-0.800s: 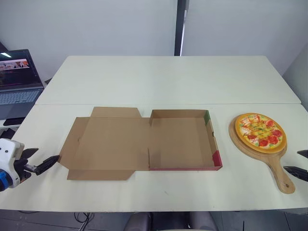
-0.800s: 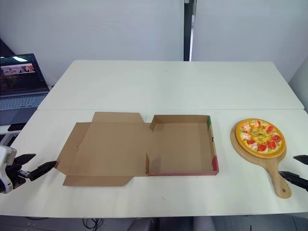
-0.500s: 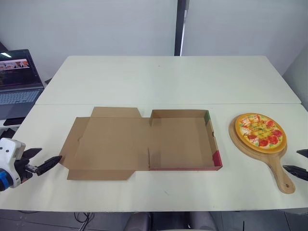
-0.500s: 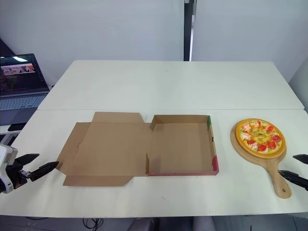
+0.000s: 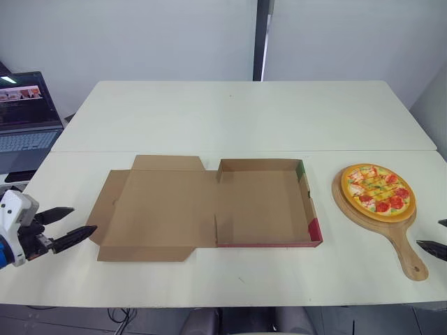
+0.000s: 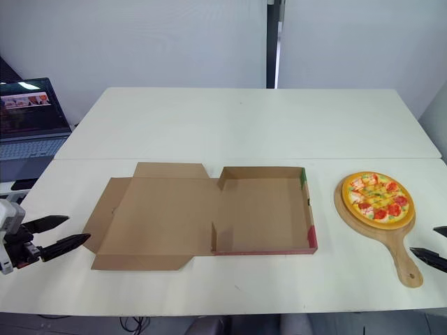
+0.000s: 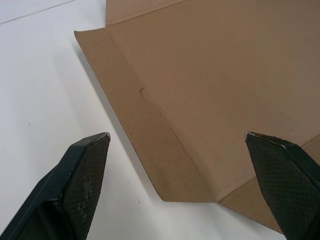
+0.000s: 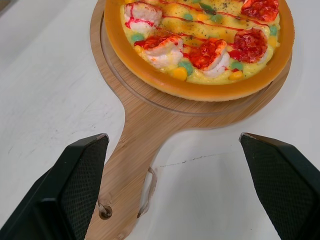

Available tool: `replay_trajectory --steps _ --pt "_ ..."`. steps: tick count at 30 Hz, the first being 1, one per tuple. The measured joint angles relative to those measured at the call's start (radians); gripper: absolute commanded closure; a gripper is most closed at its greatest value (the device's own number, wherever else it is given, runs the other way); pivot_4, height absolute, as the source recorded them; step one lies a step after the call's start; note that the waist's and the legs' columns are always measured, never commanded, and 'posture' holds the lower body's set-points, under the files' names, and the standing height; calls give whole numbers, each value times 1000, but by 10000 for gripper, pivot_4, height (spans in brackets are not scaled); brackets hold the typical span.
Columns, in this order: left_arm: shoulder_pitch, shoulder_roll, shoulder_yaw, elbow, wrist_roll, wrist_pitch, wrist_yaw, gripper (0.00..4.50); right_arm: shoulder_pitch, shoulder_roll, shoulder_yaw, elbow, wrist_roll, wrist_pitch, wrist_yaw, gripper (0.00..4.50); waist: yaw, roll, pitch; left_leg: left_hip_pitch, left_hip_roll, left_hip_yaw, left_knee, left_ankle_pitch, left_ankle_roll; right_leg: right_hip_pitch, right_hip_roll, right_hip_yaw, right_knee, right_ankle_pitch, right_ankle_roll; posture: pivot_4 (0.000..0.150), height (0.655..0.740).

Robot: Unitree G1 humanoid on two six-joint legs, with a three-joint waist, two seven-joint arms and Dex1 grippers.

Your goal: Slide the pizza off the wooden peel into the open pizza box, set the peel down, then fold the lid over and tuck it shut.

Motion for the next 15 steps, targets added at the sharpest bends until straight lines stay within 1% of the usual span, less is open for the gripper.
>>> replay_trajectory --steps 5,7,11,15 --pt "-2 0 0 -8 -2 18 -33 162 0 0 0 3 -11 -12 -1 0 -1 0 0 0 0 0 0 0 0 0 0 0 0 0 0 1500 7400" --pt "-2 0 -13 -46 -6 39 -43 162 -2 0 0 6 -17 -21 -1 0 0 0 0 0 0 0 0 0 0 0 0 0 0 0 0 1500 7400" --pt "-39 0 -66 -160 -38 85 -53 162 -11 3 -3 2 -15 -25 -5 0 3 0 0 0 0 0 0 0 0 0 0 0 0 0 0 1500 7400" --pt "-145 -23 -173 -326 -92 139 -44 162 -8 27 -20 -64 18 4 -18 0 7 0 0 0 0 0 1 0 0 0 0 0 0 1 -1 1500 7400"
